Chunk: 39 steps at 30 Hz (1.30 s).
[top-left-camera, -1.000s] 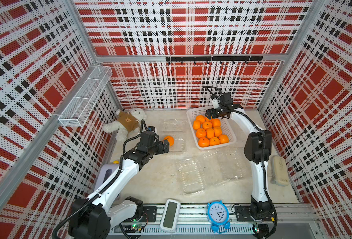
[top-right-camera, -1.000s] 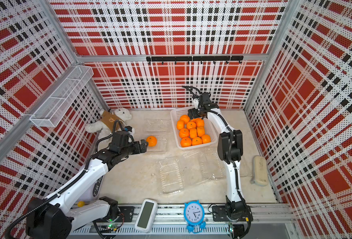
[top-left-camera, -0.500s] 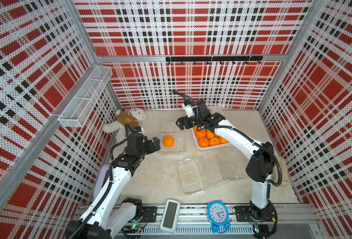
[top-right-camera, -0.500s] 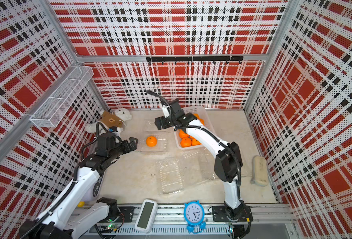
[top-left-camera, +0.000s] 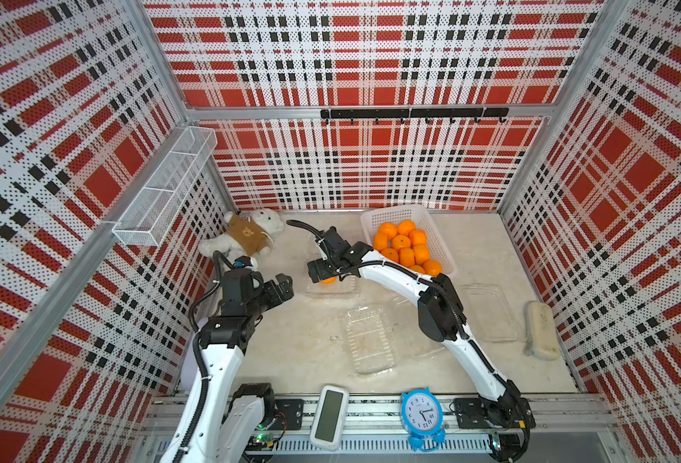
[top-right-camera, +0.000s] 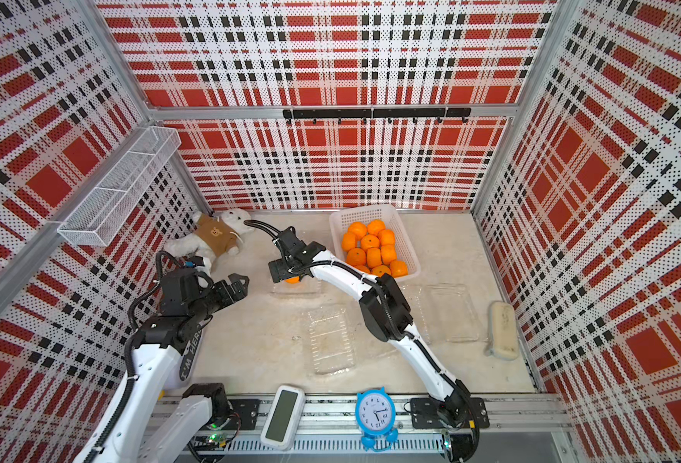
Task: Take oranges out of containers
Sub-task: Pick up the orange from the packing box.
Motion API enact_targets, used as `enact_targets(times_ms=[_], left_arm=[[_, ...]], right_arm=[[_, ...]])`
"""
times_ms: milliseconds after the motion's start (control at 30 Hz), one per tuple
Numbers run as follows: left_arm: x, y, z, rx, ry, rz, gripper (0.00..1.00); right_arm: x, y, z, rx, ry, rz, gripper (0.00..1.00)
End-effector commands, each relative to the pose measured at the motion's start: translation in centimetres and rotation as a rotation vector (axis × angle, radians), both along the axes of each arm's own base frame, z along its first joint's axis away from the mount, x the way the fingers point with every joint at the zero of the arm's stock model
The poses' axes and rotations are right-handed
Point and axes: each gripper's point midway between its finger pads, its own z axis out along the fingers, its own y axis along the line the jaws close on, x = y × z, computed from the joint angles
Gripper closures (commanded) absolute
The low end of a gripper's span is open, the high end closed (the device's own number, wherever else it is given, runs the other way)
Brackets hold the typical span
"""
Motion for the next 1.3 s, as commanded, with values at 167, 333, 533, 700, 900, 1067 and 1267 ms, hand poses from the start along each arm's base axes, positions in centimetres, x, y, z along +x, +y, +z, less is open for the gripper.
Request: enact_targets(times_ms=[167,333,533,700,900,1067,1267], left_arm=[[-0.3,-0.8,-0.8,-0.020,0.007,-0.061,0.01],[-0.2,-1.2,-1.4,-0.037,0.032,-0.082,0.01],[-0.1,-1.4,-1.5,-0.046,0.034,-0.089,0.01],[-0.2,-1.4,-1.6,-0.048,0.039,-0.092,0.01],[-0.2,-1.5,-1.6,-0.050,0.037,-0.095,0.01],[-0.2,-1.5,-1.5,-0.049,0.032,-0.095,0.01],[-0.2,-1.5,-1.6,-0.055,0.028,-0.094,0.00]], right_arm=[[1.3,0.9,-1.5,0.014,-0.010,-0.028,0.09],[1.5,0.6,-3.1,-0.025,-0.010,-0.029,0.09],[1.6,0.5,-4.8,-0.063,-0.002,-0.018,0.14],[1.7,0.3,-4.3,-0.073,-0.022,-0.020,0.27],[1.8,-0.7,-0.4,-0.084,-0.092,-0.007,0.40],[1.1,-1.7,4.8,-0.050,-0.136,0.036,0.42],[1.5,-6.3,11.2,-0.112,-0.245,0.013,0.43]])
